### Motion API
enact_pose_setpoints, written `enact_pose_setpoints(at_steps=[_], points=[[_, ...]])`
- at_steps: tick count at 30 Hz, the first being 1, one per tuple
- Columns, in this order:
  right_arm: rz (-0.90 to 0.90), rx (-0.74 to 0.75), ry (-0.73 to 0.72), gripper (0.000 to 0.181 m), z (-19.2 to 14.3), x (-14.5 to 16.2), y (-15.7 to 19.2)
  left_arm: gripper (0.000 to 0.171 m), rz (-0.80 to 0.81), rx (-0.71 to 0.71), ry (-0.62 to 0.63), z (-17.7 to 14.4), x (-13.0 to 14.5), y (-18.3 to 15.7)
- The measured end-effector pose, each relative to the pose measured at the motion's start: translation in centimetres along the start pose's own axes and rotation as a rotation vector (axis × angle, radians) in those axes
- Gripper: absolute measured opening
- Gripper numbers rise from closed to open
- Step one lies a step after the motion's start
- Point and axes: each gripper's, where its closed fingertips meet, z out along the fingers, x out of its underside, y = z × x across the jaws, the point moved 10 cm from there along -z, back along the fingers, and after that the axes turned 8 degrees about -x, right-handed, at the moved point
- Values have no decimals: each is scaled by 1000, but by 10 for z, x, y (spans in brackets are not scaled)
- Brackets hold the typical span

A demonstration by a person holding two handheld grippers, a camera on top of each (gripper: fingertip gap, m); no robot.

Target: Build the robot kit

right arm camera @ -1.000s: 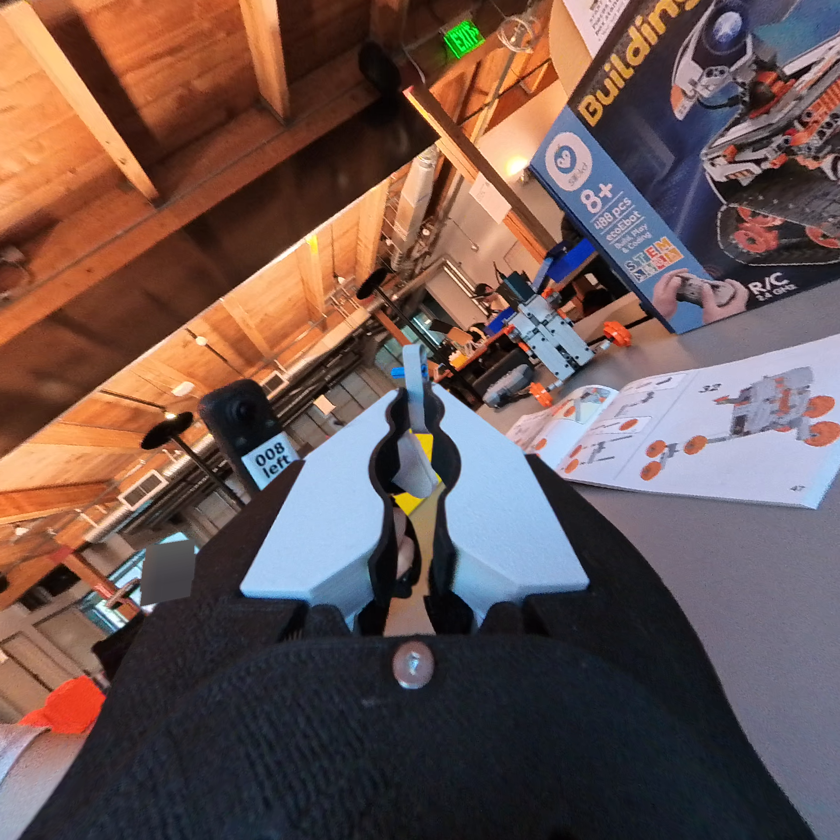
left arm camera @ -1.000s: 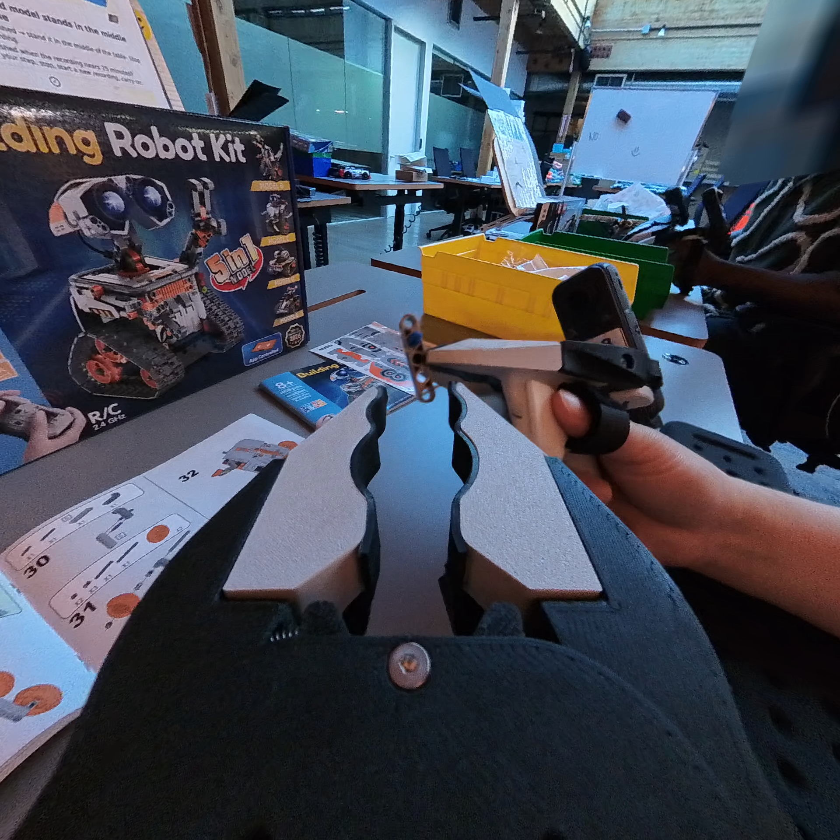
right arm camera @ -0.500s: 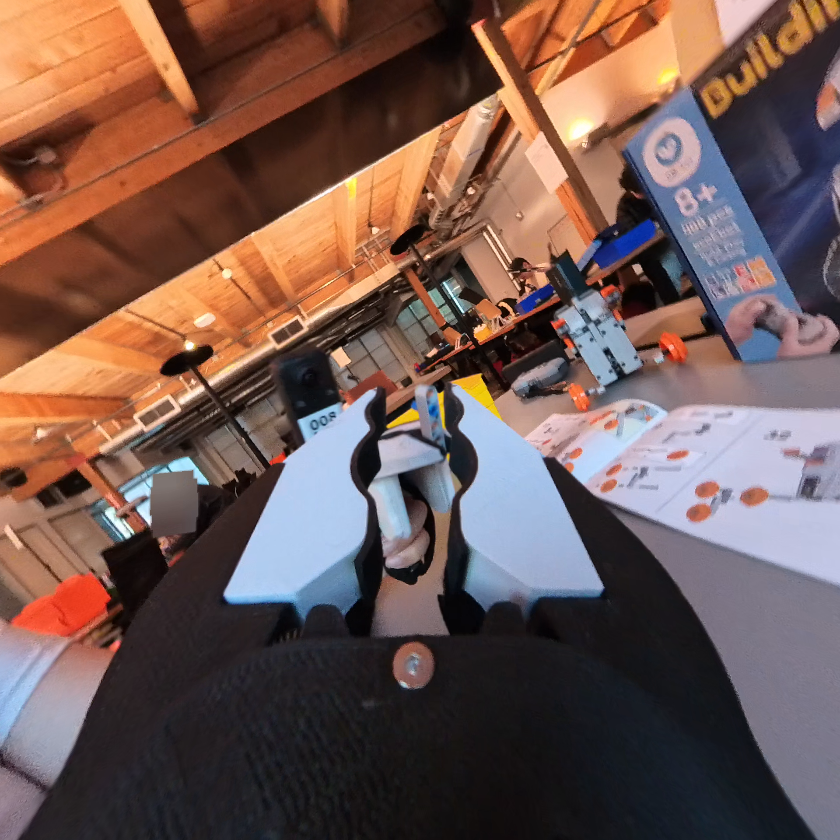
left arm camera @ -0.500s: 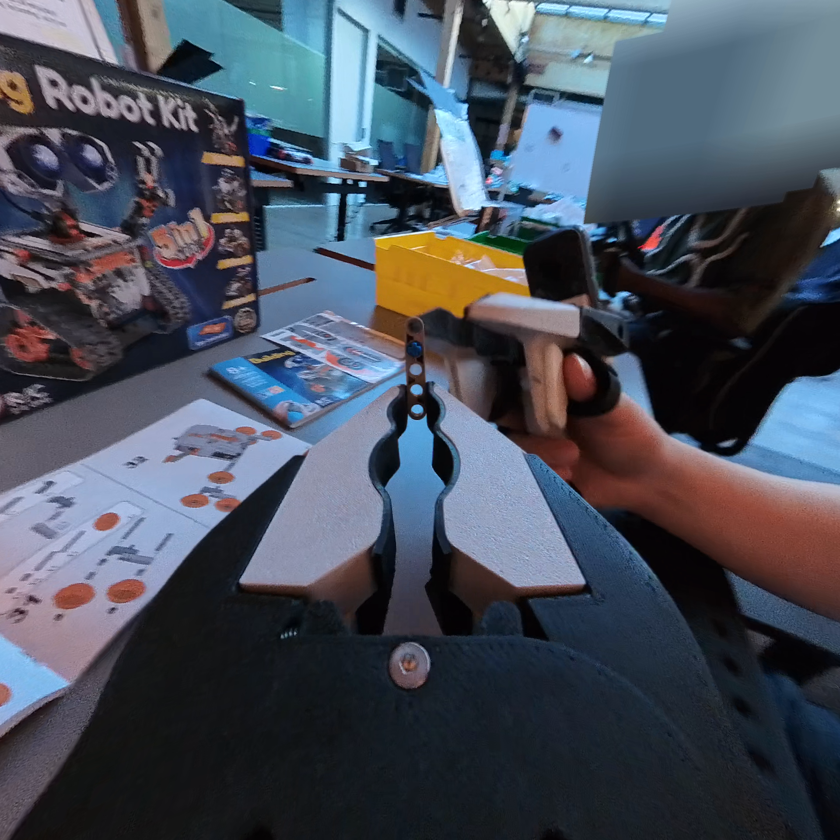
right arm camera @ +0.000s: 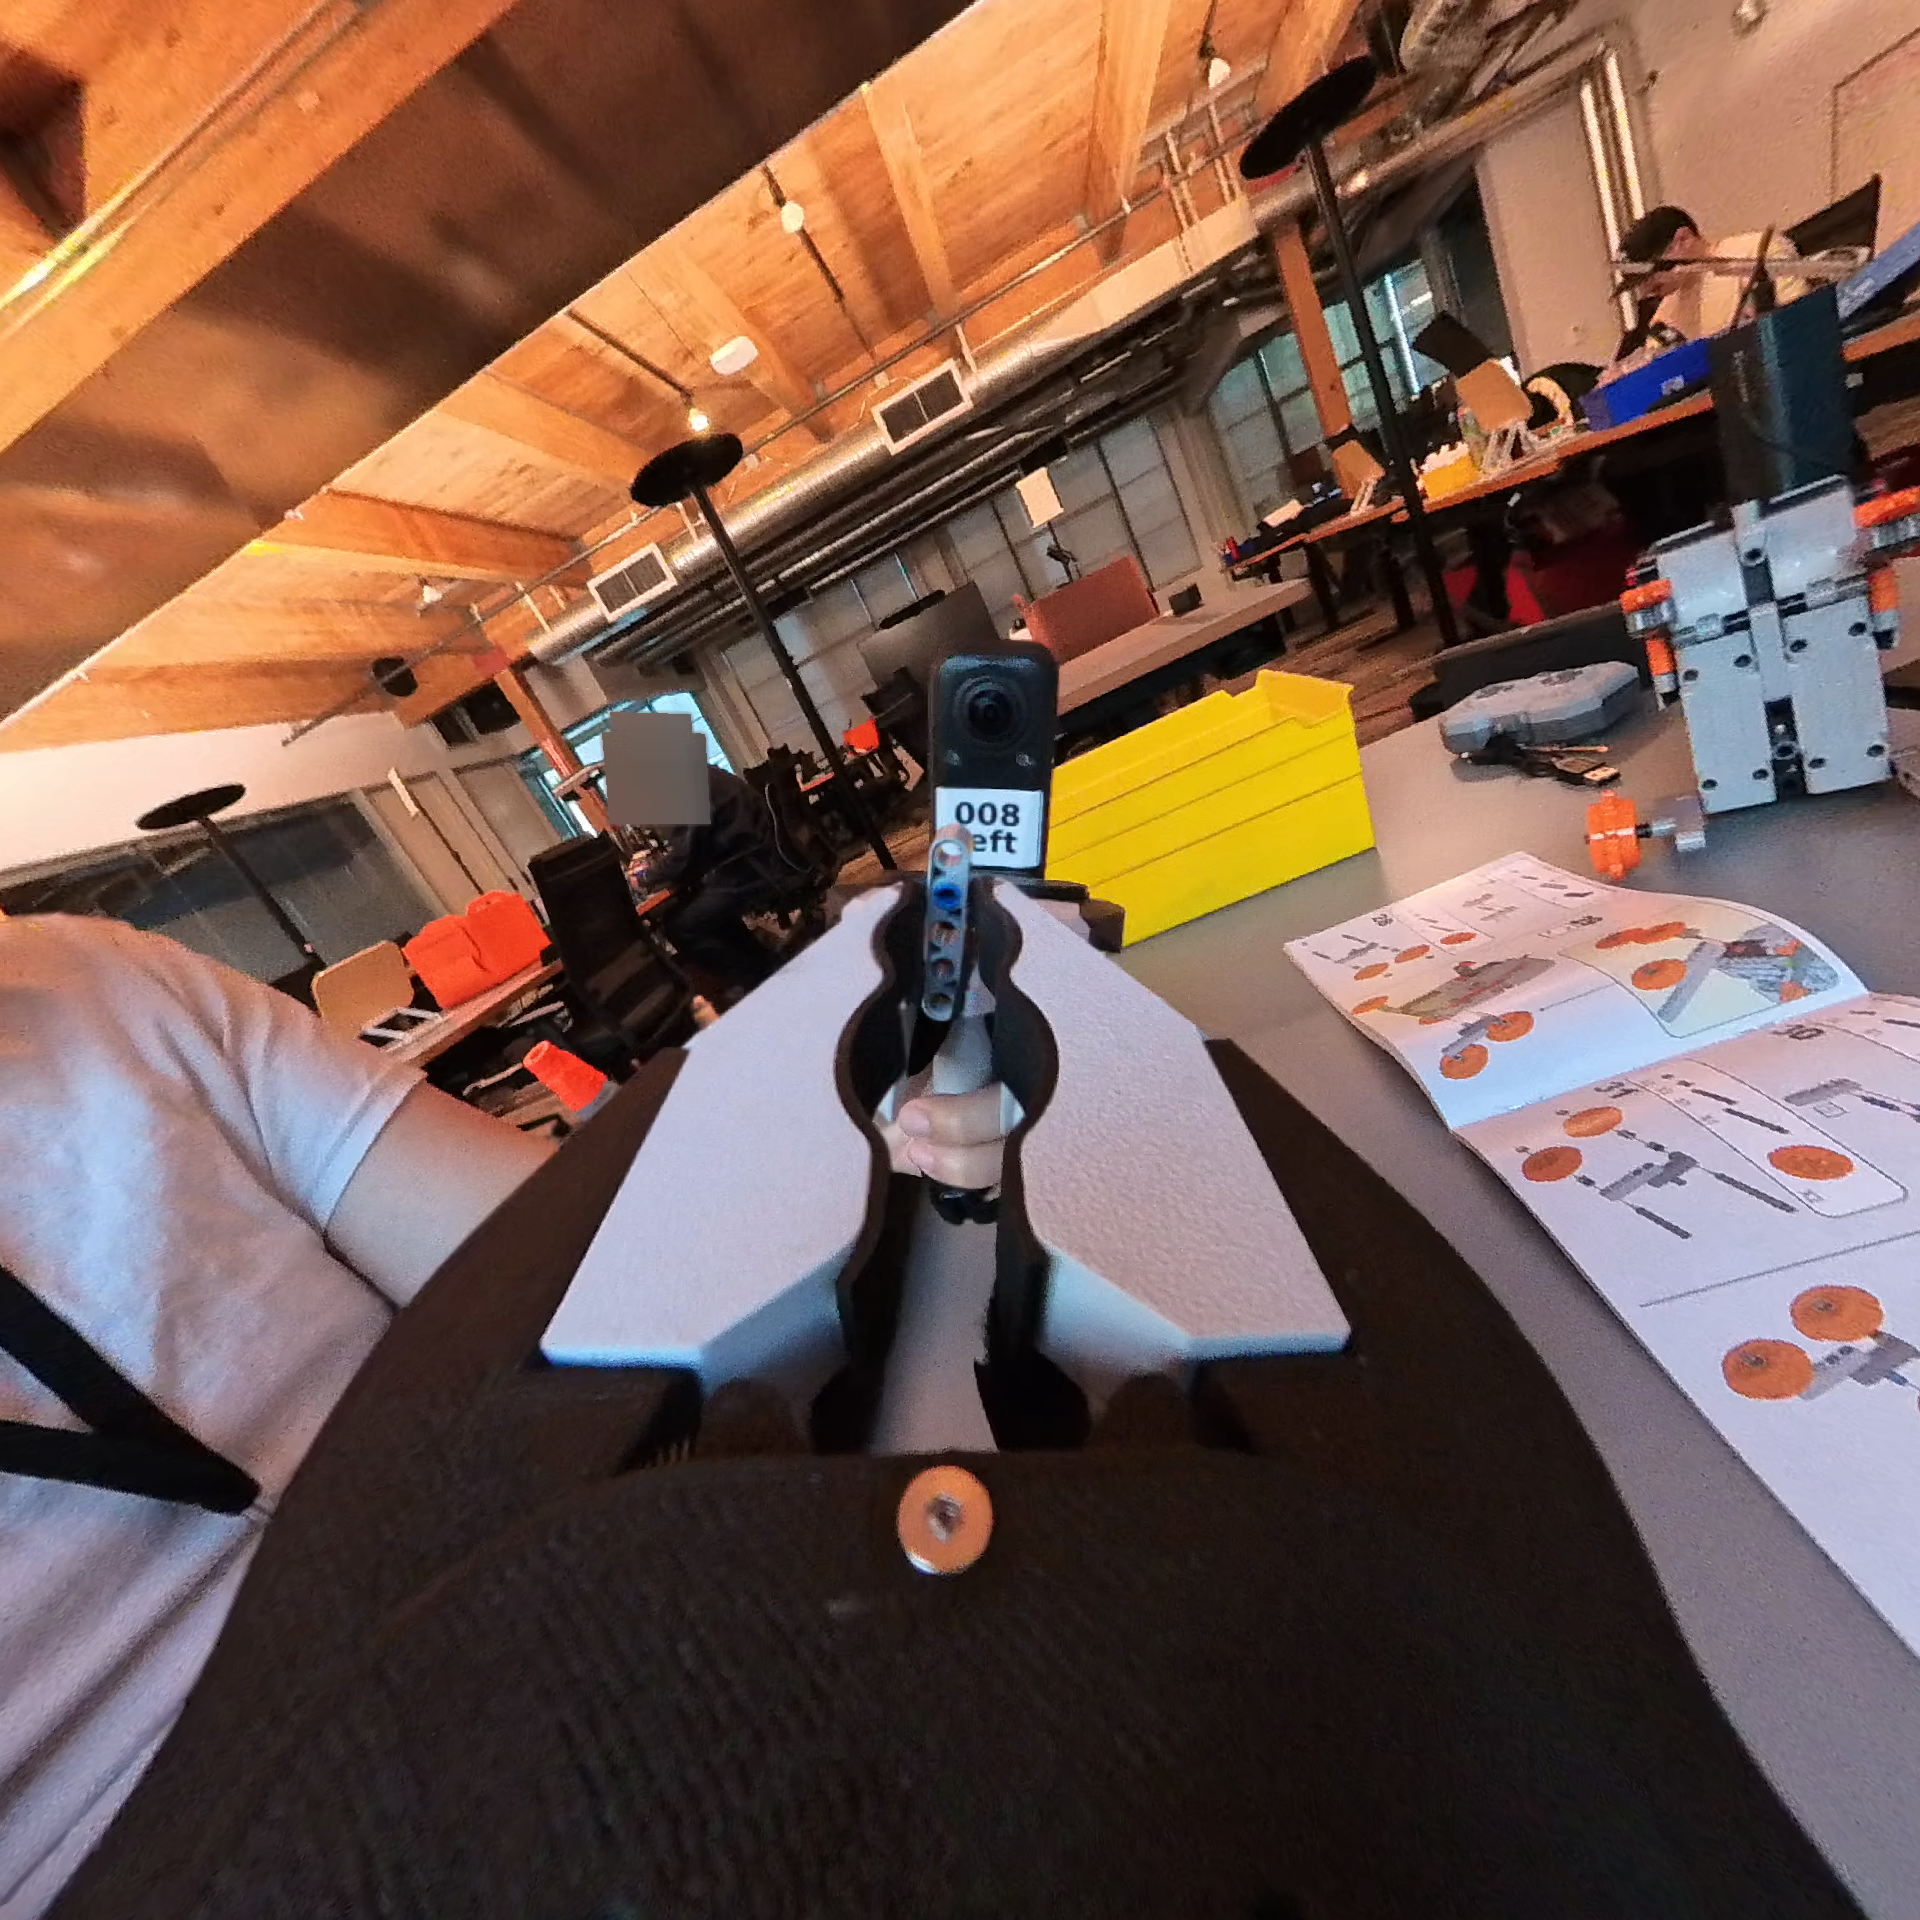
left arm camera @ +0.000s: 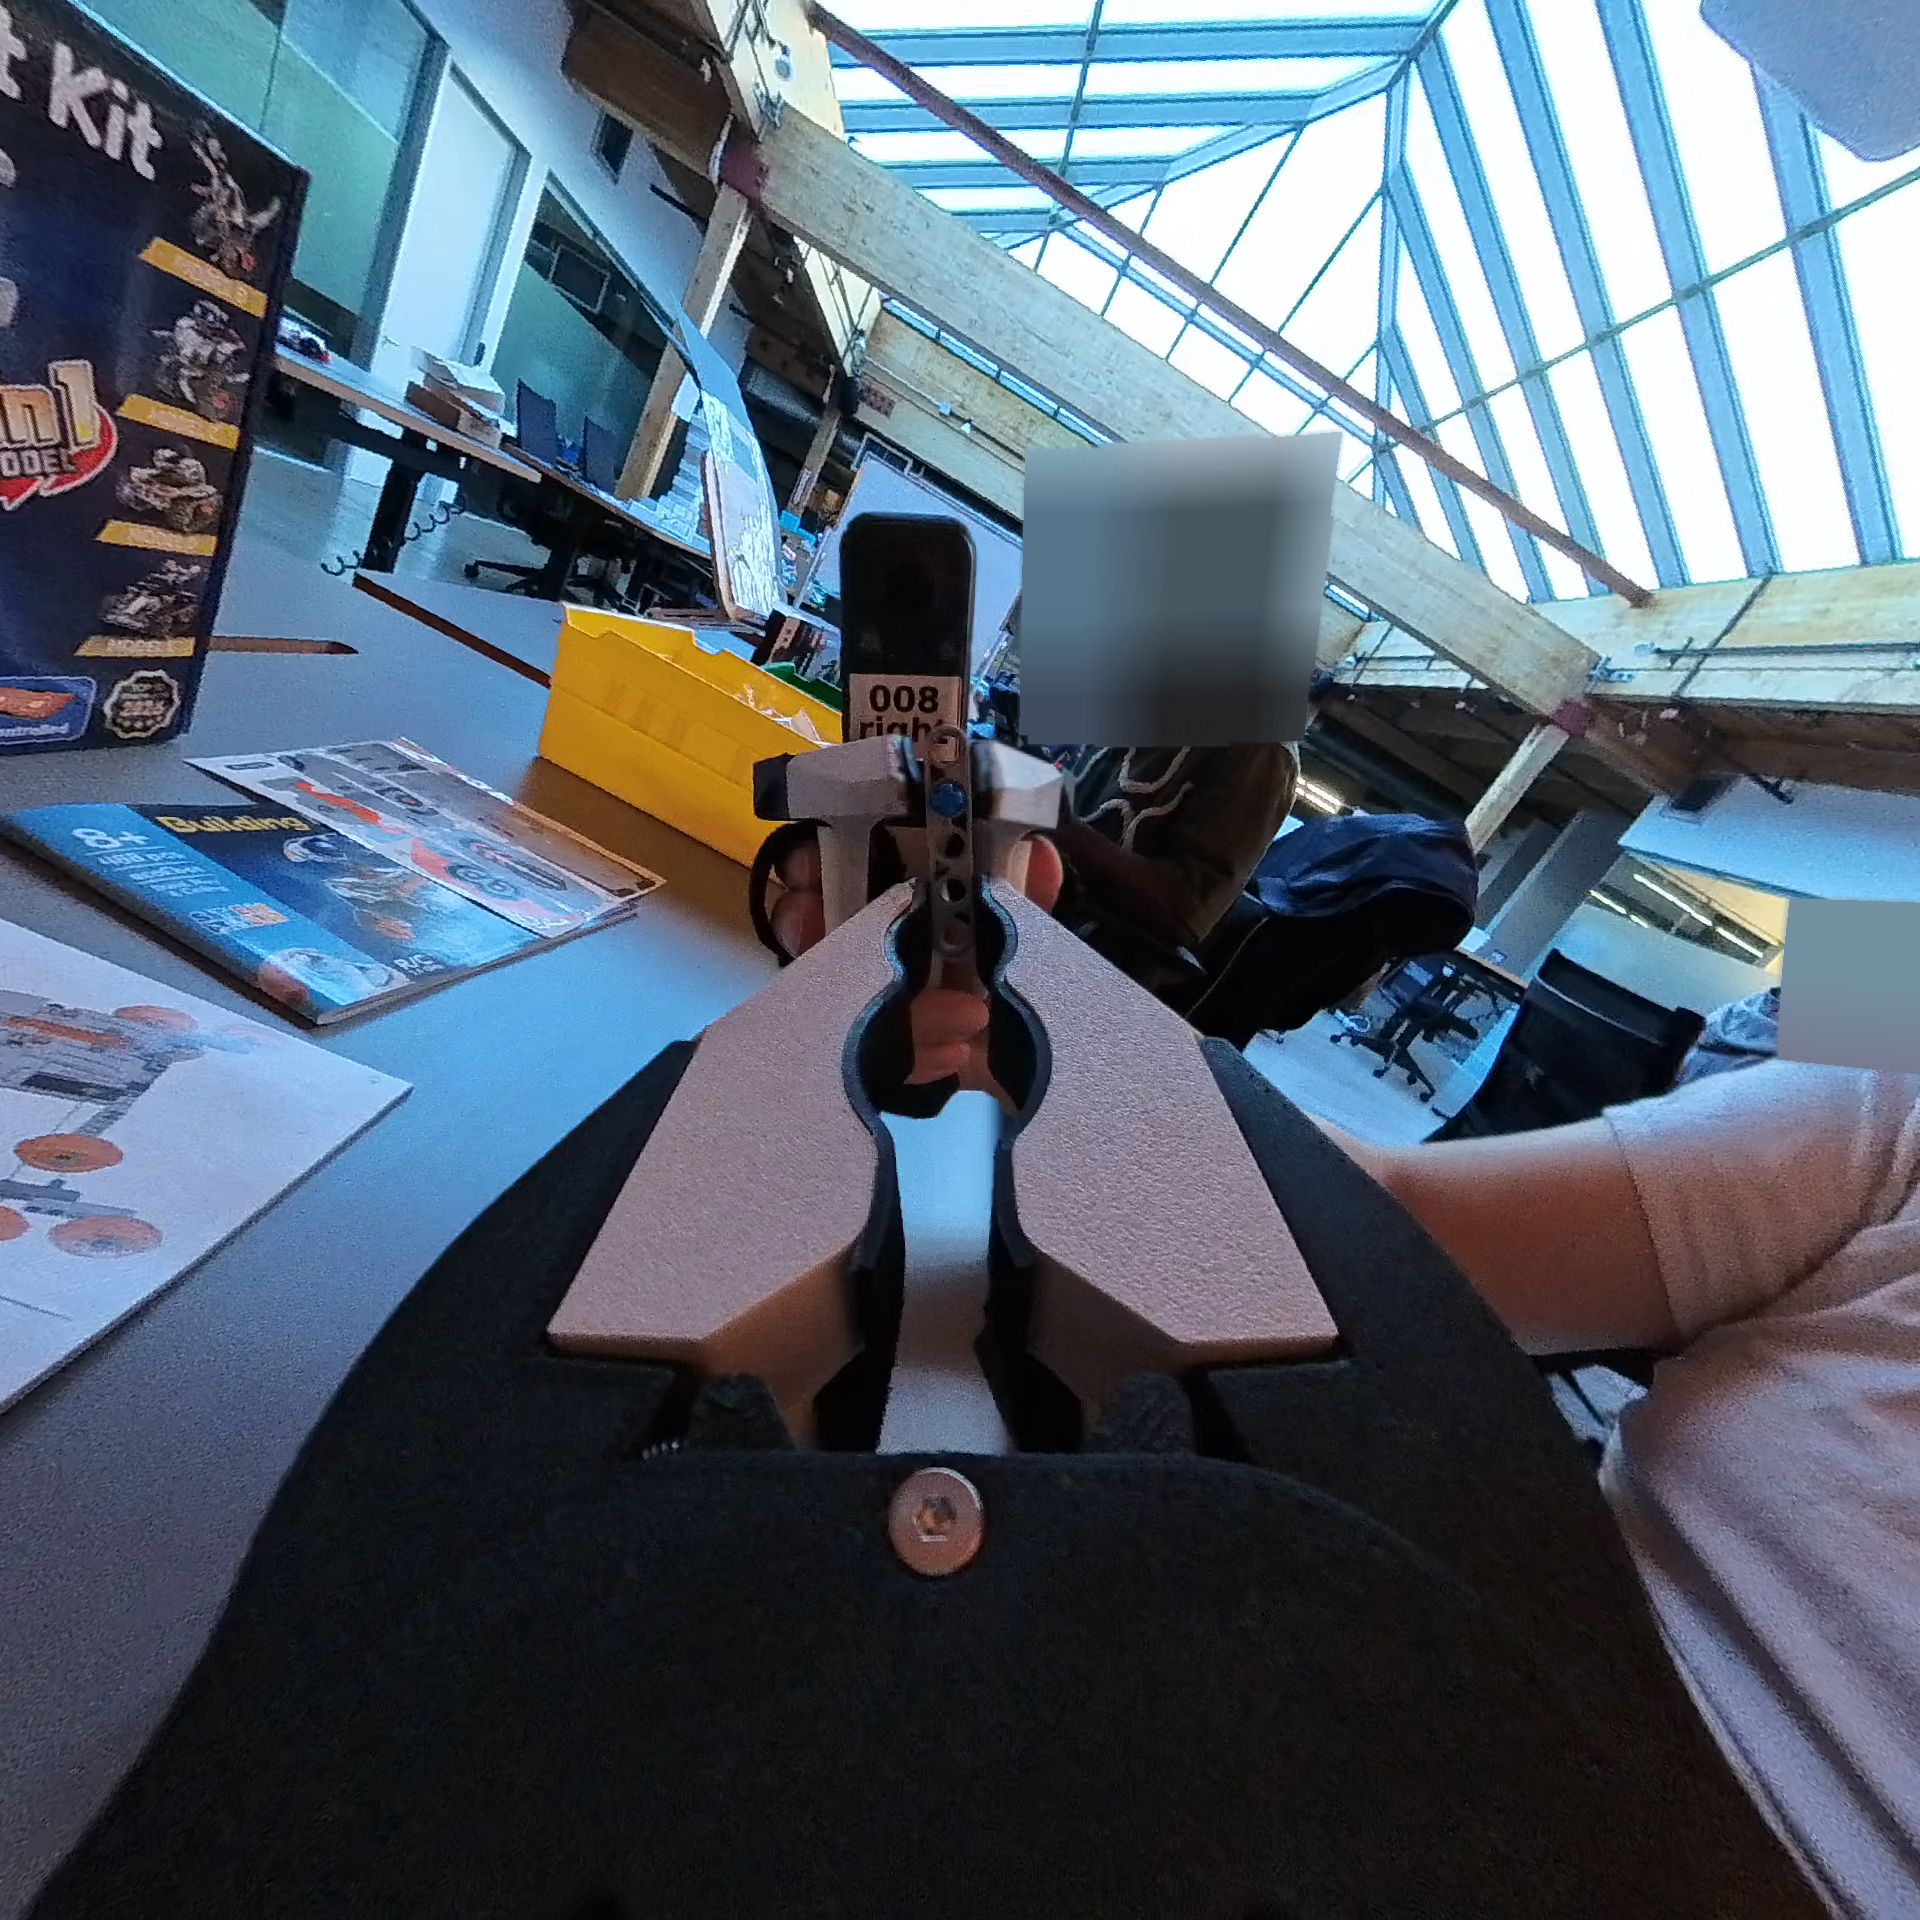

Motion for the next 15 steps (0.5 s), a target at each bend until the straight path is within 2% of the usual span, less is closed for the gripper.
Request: enact_pose_setpoints(at_steps=[3,15], points=[[-30,17,53,11,2,1,0,4,-8,-4,4,2,0,3],[-21,54,6,7,1,2,0,4,-3,-16,1,2,0,5]])
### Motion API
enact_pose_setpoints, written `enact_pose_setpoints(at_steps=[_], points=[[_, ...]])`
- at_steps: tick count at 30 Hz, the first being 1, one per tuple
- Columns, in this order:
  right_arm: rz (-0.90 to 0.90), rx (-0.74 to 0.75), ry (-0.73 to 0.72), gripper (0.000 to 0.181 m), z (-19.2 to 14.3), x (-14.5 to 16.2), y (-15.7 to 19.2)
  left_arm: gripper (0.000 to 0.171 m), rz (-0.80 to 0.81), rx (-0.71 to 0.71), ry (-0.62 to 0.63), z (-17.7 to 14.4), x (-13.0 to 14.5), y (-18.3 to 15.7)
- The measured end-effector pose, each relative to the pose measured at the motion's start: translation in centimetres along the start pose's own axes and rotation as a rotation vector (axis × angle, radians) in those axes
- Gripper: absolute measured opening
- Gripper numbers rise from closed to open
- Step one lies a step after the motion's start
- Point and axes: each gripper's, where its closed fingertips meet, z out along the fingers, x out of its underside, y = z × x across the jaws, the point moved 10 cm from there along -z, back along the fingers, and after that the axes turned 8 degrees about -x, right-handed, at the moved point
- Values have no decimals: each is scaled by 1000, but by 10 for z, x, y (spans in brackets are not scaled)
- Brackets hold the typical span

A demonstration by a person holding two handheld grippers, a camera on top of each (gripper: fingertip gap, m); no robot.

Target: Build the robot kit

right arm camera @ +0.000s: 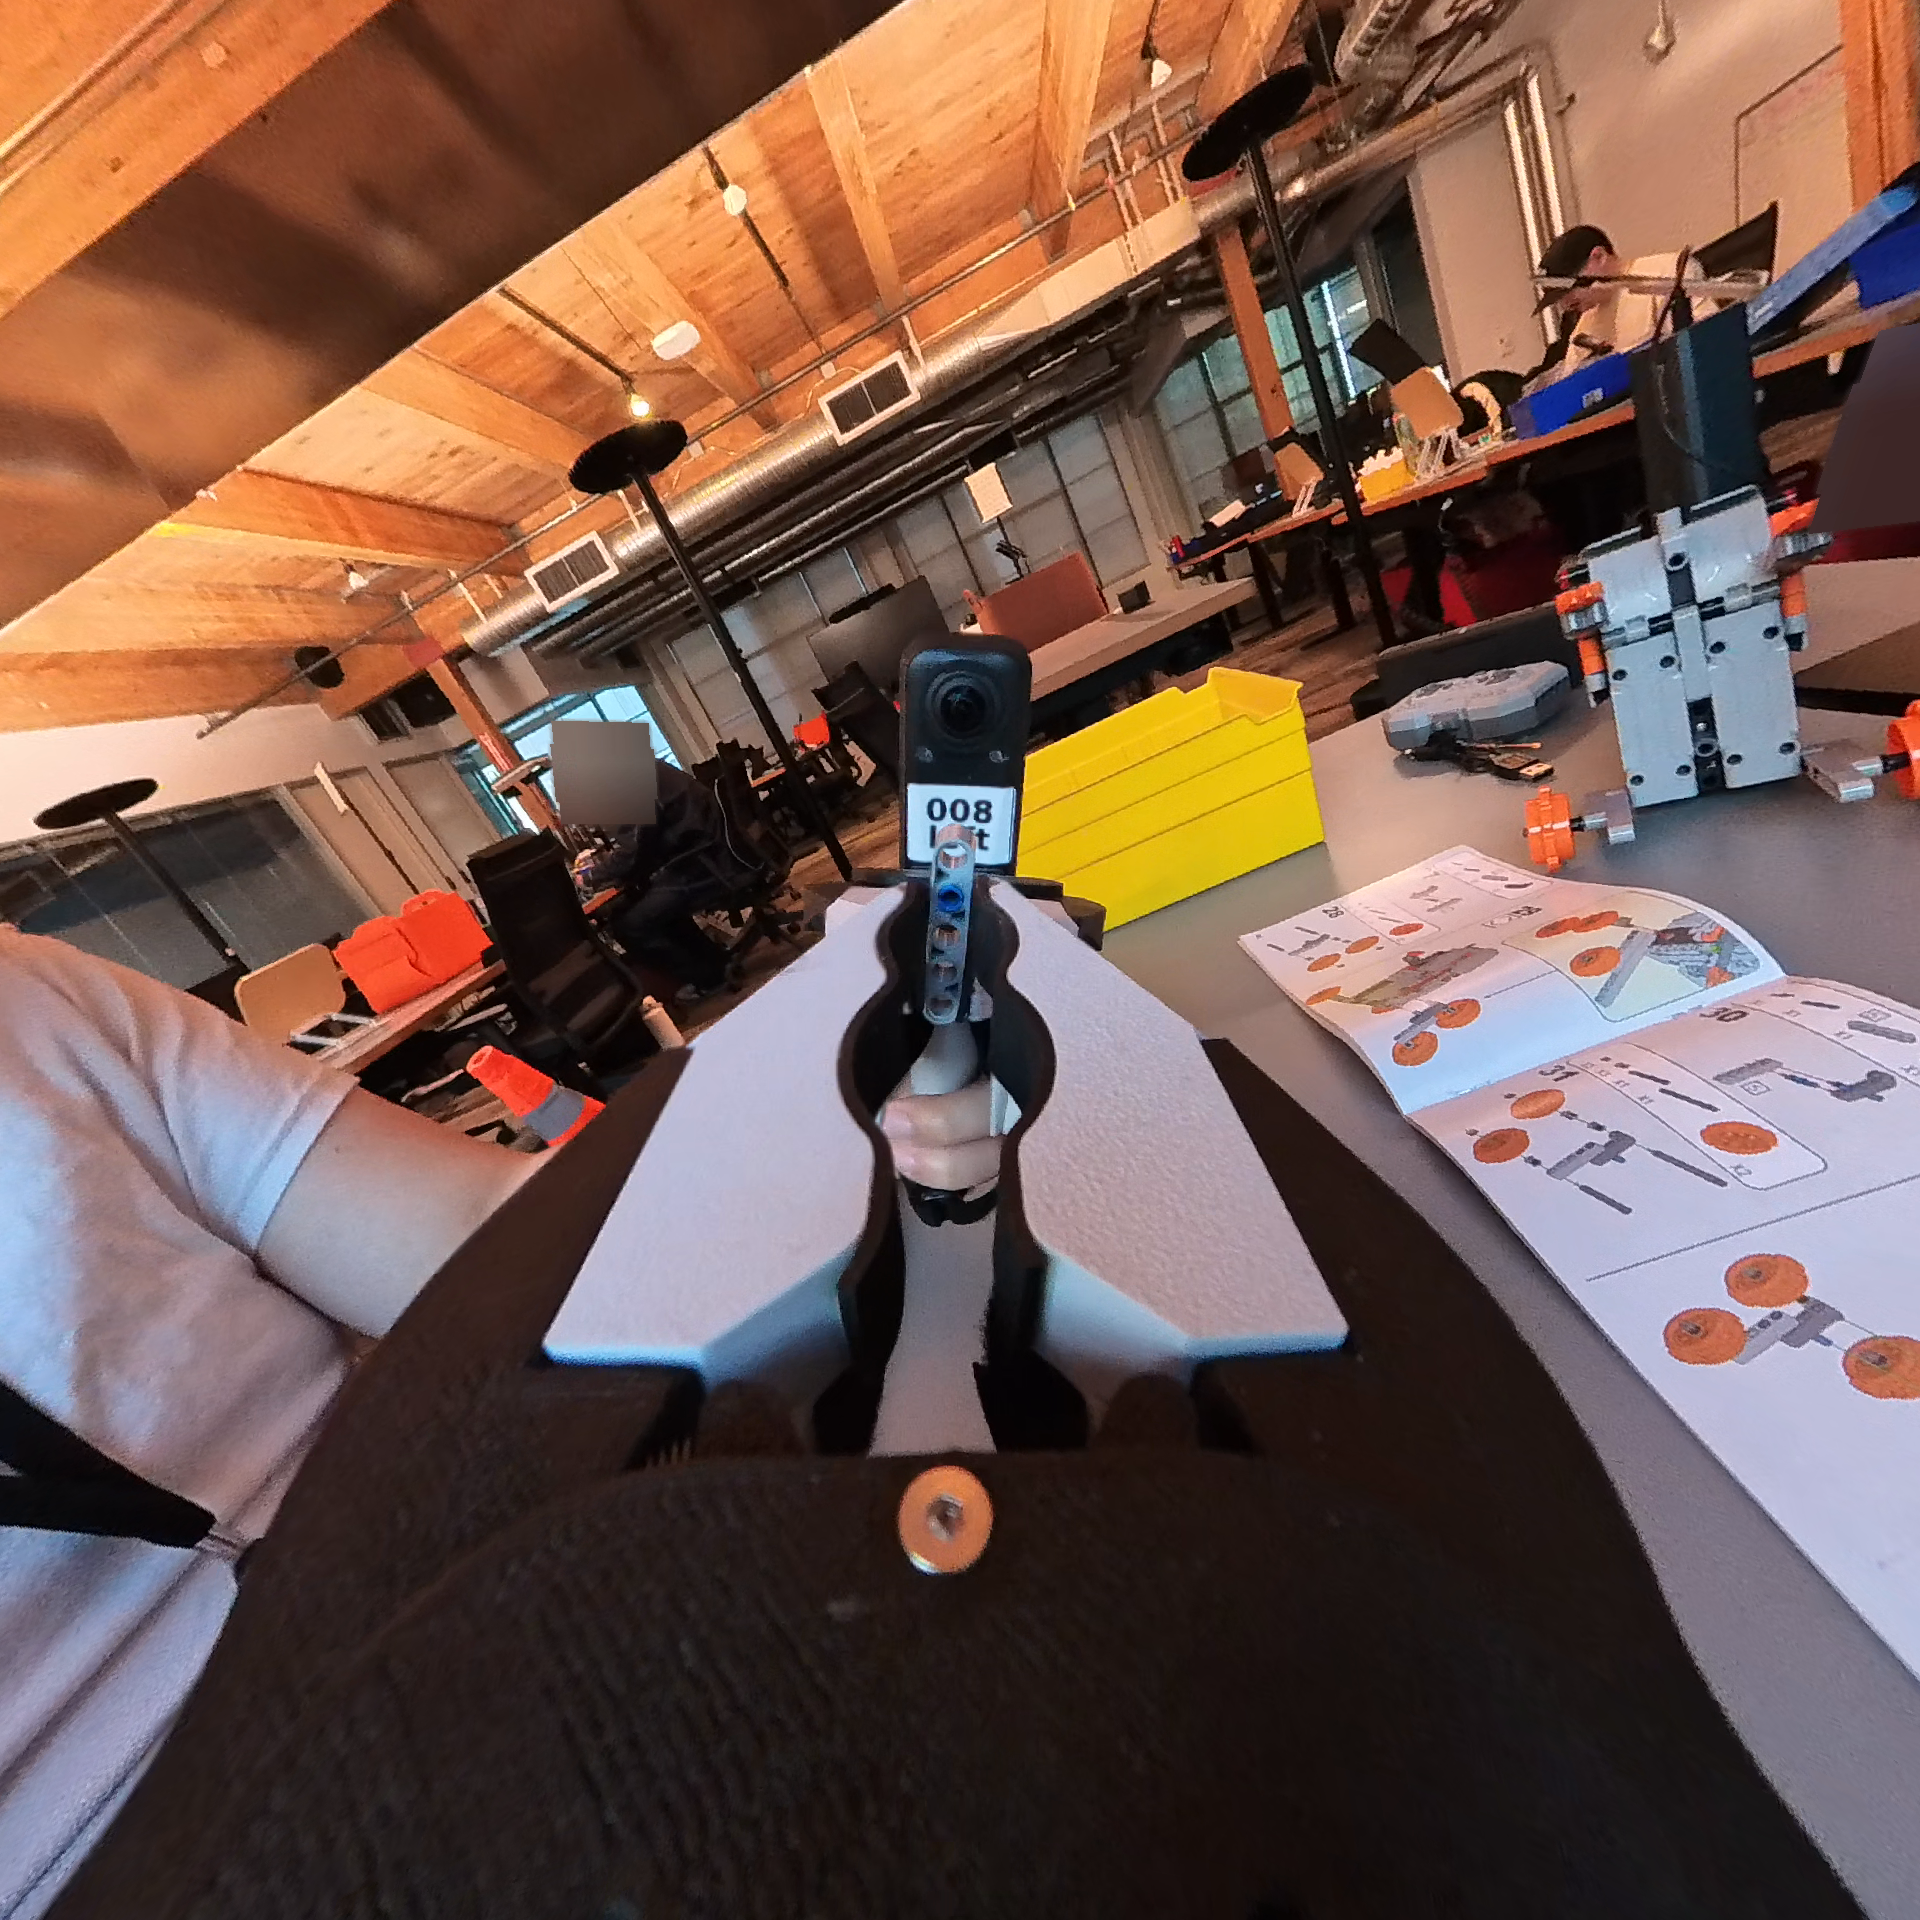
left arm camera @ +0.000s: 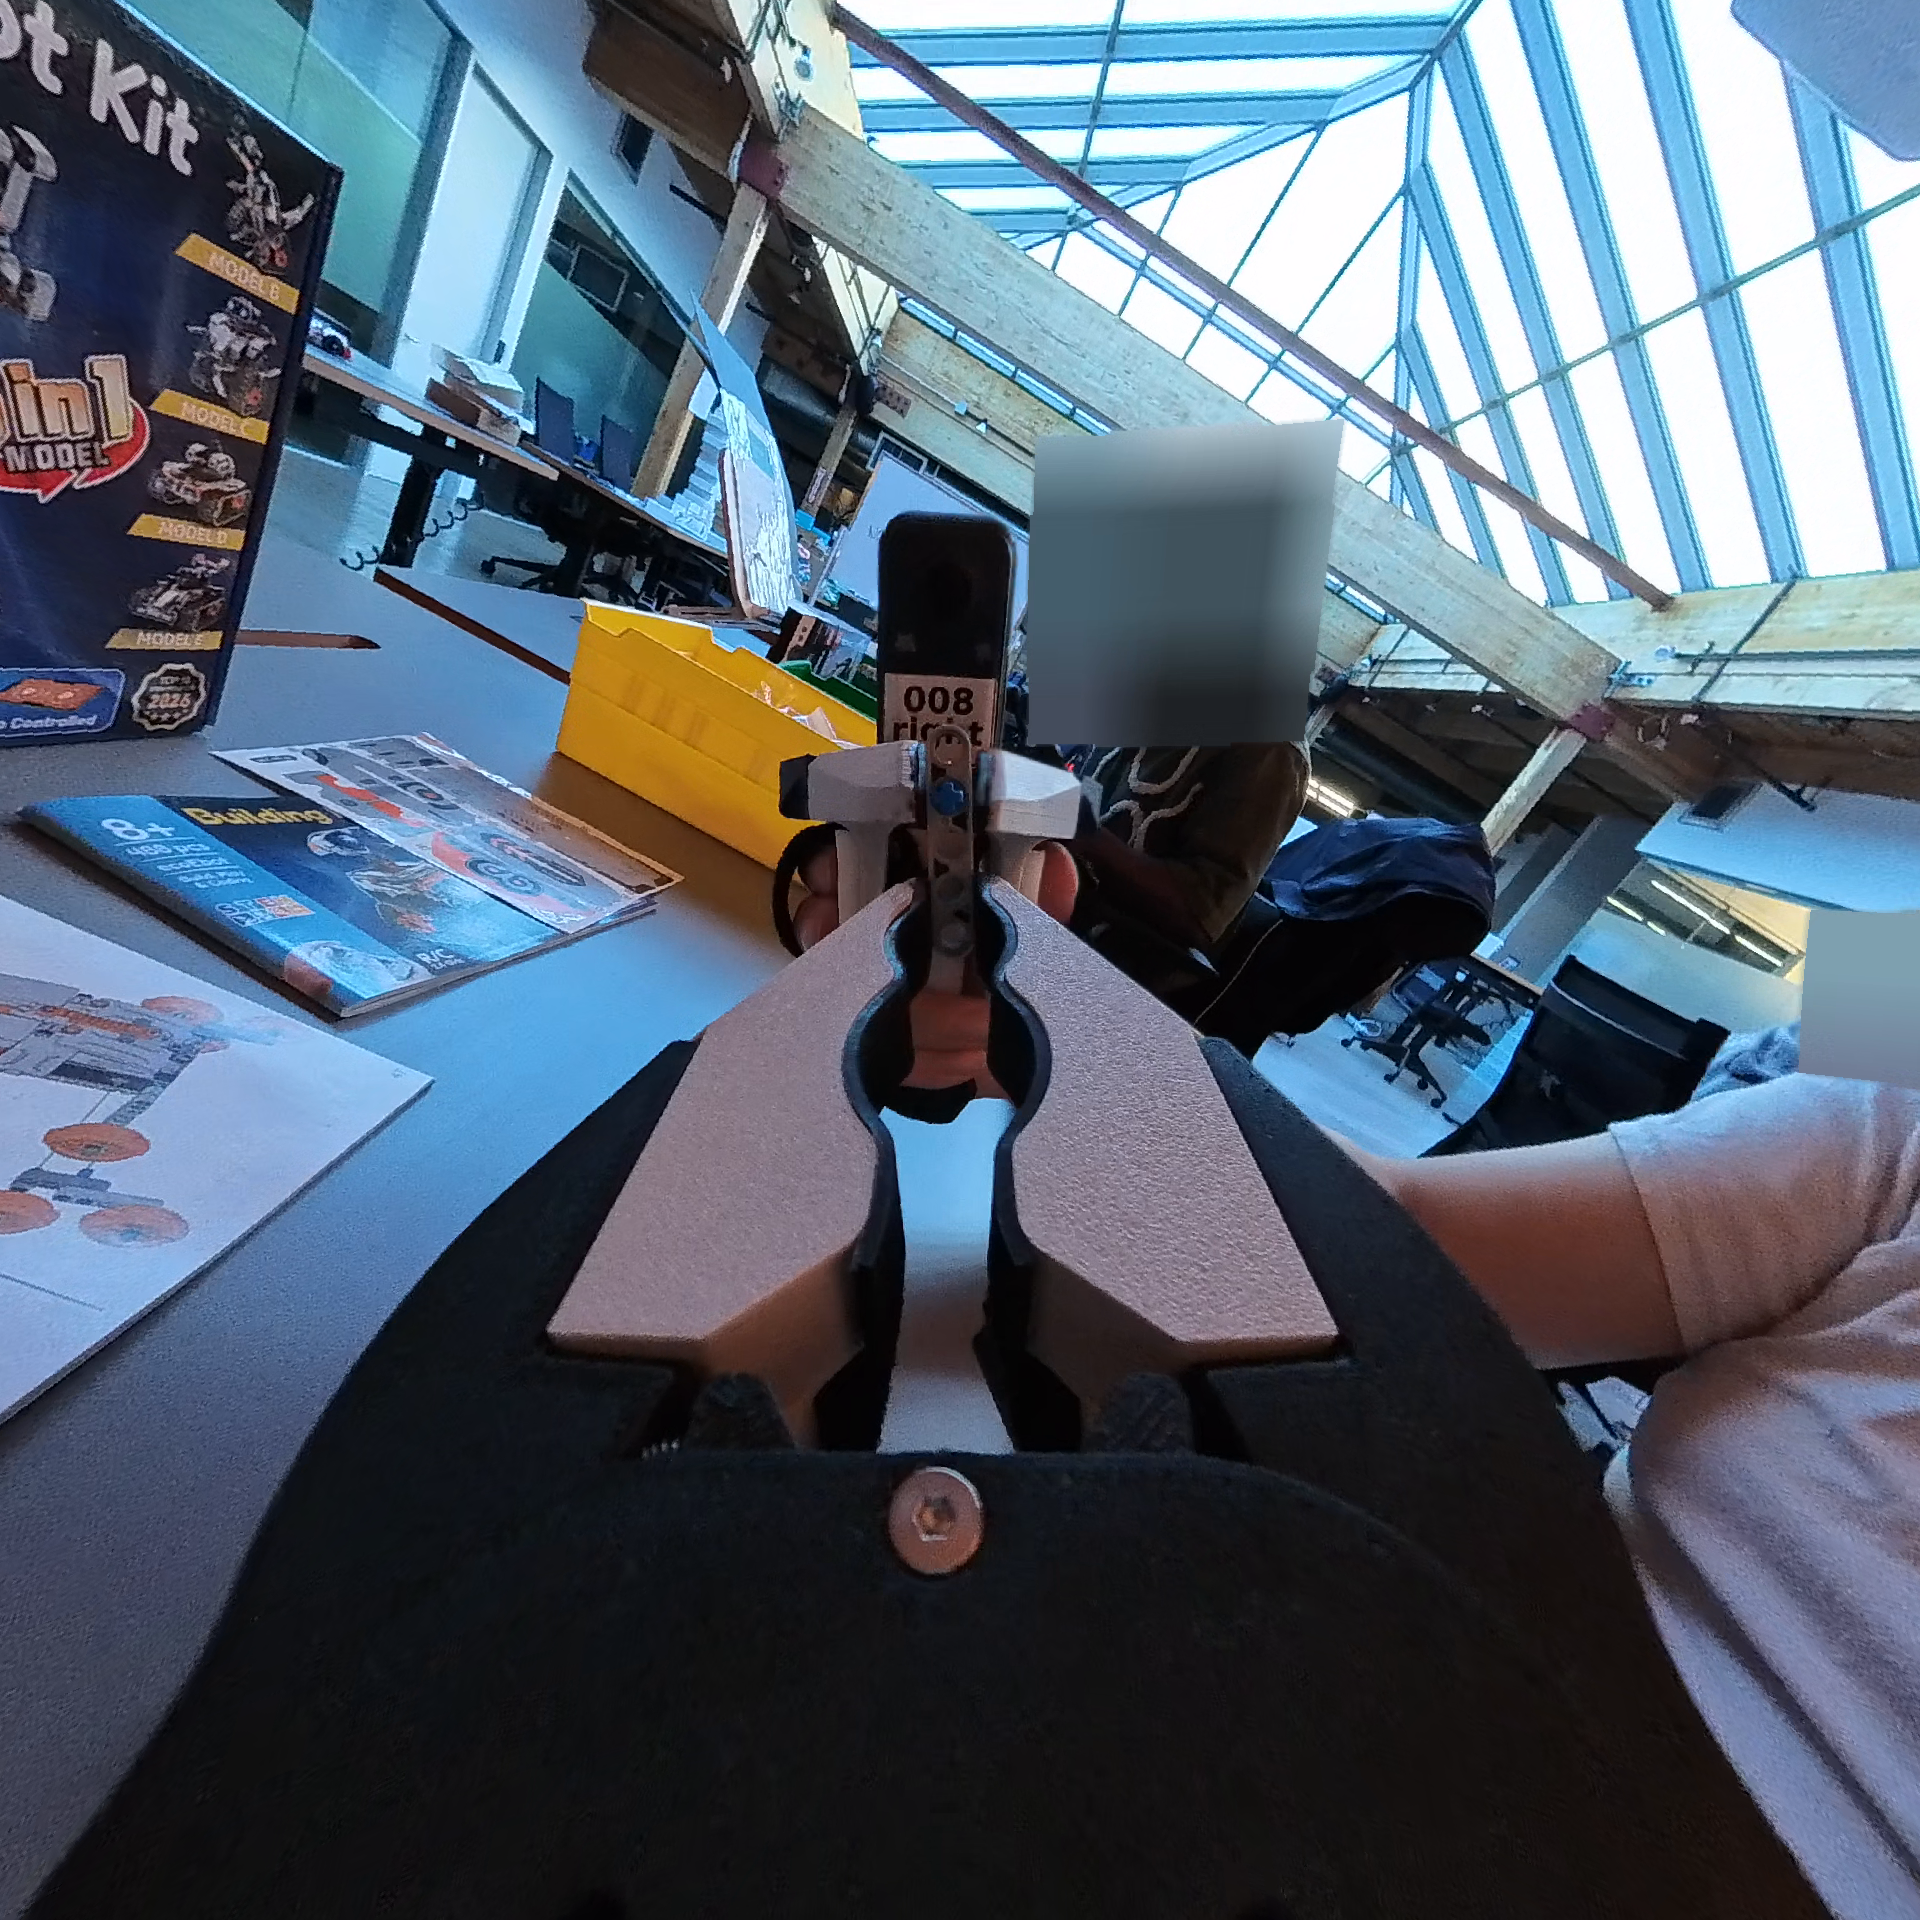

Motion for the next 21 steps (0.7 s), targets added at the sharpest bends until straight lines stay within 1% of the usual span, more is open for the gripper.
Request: enact_pose_setpoints(at_steps=[2,5,7,8,9,10,11,12,14,15,16,19,21], points=[[2,-1,-11,10,-2,-1,0,3,5,-6,6,1,0,1],[4,18,7,6,-2,-1,-1,4,7,-16,14,2,0,2],[-39,20,37,6,-3,-2,2,4,52,-27,28,0,-1,1],[-61,34,24,6,-6,-3,3,19,96,-85,41,-4,-4,0],[-75,50,-15,6,-11,-4,4,42,124,-162,34,-13,-9,0],[-76,68,-54,6,-17,-6,4,54,116,-213,17,-25,-16,1],[-73,96,-79,7,-25,-7,3,51,76,-260,32,-37,-20,4],[-79,124,-97,6,-31,-7,2,47,38,-330,94,-48,-22,9],[-83,153,-116,6,-37,-9,1,42,11,-472,311,-62,-13,22],[-85,170,-108,6,-39,-9,0,39,14,-543,422,-64,-8,28],[-89,187,-93,6,-38,-8,-2,39,48,-592,486,-64,-4,32],[-73,203,-50,6,-36,-3,-7,37,113,-571,564,-55,2,42],[-52,203,-35,6,-35,1,-8,38,145,-466,682,-50,3,57]])
